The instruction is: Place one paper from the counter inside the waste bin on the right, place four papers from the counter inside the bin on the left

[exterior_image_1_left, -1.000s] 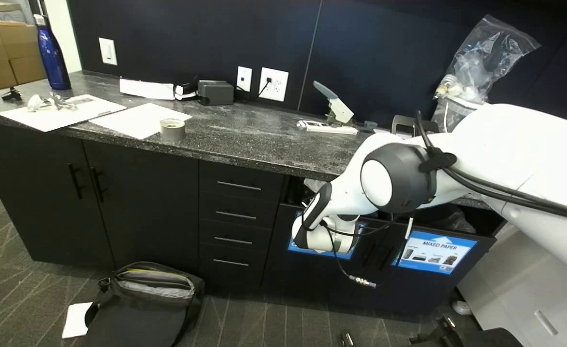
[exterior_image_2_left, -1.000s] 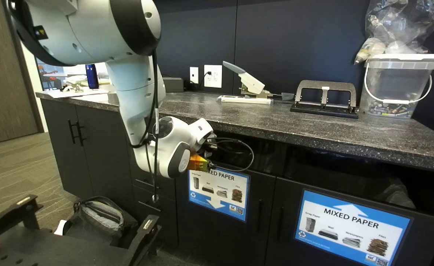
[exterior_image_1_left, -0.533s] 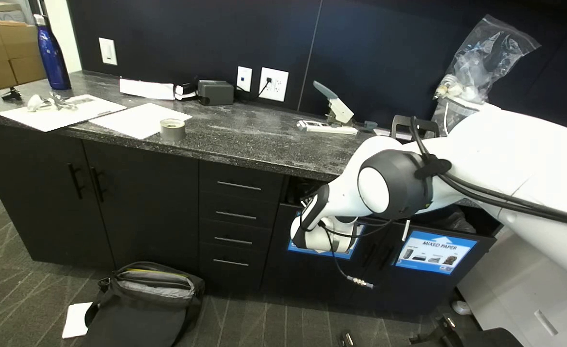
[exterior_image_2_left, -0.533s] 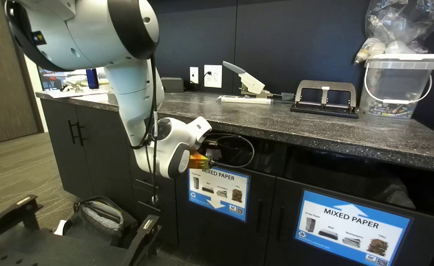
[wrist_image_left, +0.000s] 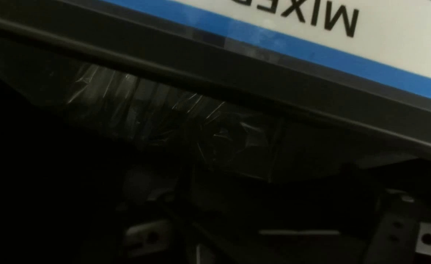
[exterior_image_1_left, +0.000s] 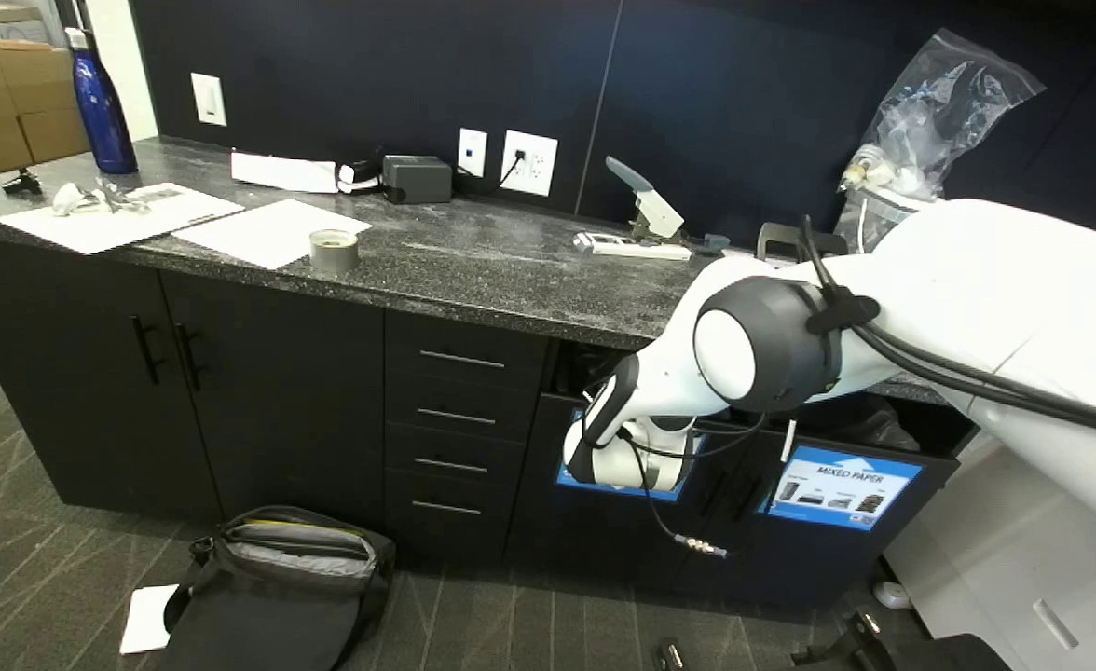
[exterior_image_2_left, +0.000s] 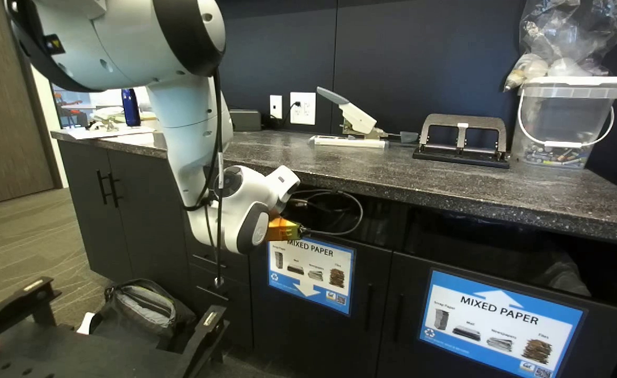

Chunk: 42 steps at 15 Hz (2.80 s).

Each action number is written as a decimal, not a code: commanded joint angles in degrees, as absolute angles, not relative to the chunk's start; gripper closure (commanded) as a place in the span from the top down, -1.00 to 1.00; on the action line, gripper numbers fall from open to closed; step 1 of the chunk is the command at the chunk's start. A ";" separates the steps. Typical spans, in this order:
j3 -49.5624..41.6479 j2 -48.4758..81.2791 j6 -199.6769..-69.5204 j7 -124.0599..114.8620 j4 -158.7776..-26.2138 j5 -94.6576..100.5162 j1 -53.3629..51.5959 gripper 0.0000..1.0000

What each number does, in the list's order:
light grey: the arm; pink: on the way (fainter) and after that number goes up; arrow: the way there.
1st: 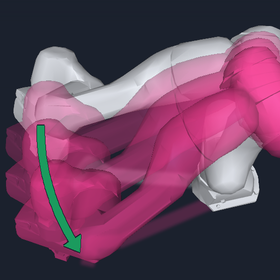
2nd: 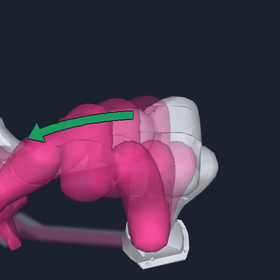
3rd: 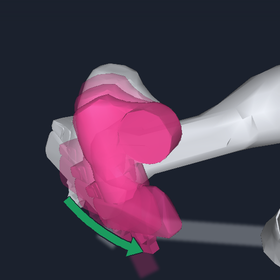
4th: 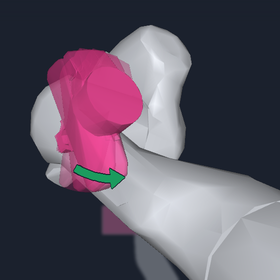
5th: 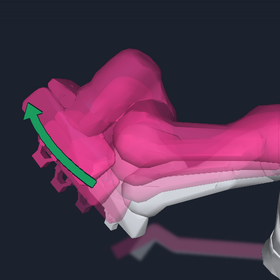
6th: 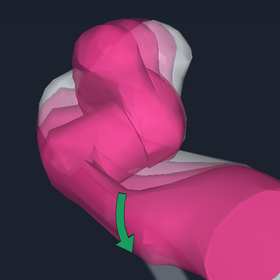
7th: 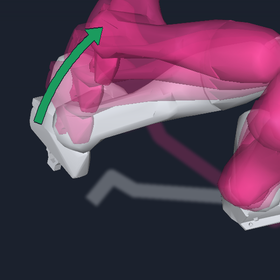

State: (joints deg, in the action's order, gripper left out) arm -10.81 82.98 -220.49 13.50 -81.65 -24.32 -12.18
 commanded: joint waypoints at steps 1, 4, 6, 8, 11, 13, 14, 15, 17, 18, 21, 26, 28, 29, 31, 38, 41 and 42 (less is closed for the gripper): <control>-9.15 73.18 -217.11 13.89 -95.20 -20.13 -12.04 1.00; -9.31 66.70 -213.99 13.05 -103.39 -15.68 -11.72 1.00; -9.16 61.81 -210.98 12.60 -108.70 -12.00 -11.06 1.00; -9.55 56.25 -208.44 12.61 -114.14 -9.02 -10.59 1.00; -11.21 47.59 -198.12 13.44 -121.42 -5.74 -11.23 1.00; -13.75 41.56 -188.74 12.39 -125.03 -5.43 -12.97 1.00; -16.60 38.44 -183.73 12.21 -126.85 -5.07 -15.17 1.00; -18.41 35.33 -178.90 11.75 -128.63 -3.59 -16.29 1.00; -23.50 28.95 -169.41 10.35 -131.38 1.98 -19.78 1.00; -25.65 26.06 -165.81 8.95 -132.50 5.75 -21.10 1.00; -29.31 16.24 -156.52 1.75 -135.38 19.38 -23.03 1.00; -33.11 -0.29 -140.83 -3.14 -140.61 27.99 -28.32 1.00; -31.78 -6.99 -135.14 -4.22 -142.70 27.12 -28.87 1.00; -20.49 -10.22 -133.55 -7.55 -144.34 27.81 -18.75 1.00; -13.38 -16.22 -129.83 -9.75 -147.77 23.10 -15.13 1.00; -2.34 -29.36 -131.22 1.73 -156.14 -0.64 -13.44 1.00; -1.48 -31.39 -130.48 4.17 -155.85 -4.94 -13.28 1.00; -1.22 -31.71 -131.10 4.72 -156.32 -5.59 -13.29 1.00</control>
